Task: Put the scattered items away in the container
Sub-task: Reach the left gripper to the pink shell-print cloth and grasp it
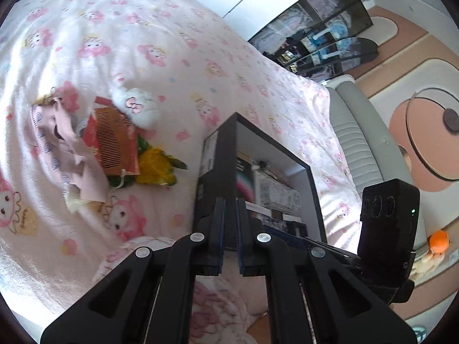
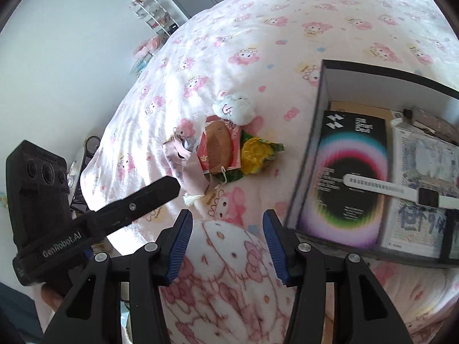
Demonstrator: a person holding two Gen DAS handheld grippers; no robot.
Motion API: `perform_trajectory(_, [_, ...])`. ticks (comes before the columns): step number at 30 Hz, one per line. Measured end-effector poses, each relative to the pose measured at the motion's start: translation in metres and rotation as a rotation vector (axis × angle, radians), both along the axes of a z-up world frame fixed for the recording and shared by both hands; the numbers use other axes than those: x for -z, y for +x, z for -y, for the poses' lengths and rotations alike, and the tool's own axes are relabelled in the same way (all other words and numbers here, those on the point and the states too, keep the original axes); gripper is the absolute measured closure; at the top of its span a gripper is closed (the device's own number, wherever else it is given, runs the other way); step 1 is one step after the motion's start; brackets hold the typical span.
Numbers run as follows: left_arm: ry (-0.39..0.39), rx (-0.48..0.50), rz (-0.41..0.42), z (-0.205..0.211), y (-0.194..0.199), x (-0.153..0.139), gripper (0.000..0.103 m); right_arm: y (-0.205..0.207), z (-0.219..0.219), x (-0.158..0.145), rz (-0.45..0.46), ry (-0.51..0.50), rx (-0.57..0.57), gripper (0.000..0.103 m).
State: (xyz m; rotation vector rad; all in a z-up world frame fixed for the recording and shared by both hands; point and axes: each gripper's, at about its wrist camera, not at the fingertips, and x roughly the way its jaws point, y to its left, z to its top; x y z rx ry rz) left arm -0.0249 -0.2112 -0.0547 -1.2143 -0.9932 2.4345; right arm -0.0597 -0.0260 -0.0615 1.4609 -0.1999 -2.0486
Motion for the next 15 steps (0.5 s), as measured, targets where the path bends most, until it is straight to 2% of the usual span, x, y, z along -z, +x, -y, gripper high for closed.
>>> perform_trajectory(2, [-0.019, 0.027, -0.024, -0.022, 0.002, -0.010, 0.098, 0.011, -0.024, -0.004, -0.022, 0.010, 0.024, 0.053])
perform_trajectory(4, [-0.059, -0.015, -0.007, -0.030, 0.002, -0.012, 0.098, 0.022, -0.049, -0.003, -0.020, 0.017, 0.041, 0.048])
perform_trajectory(10, [-0.112, -0.205, 0.173, 0.022, 0.005, 0.031, 0.098, 0.031, -0.101, 0.008, 0.013, -0.002, 0.140, 0.048])
perform_trajectory(15, [-0.130, -0.265, 0.250, 0.054, 0.008, 0.059, 0.079, 0.021, -0.098, 0.010, 0.019, -0.016, 0.149, 0.048])
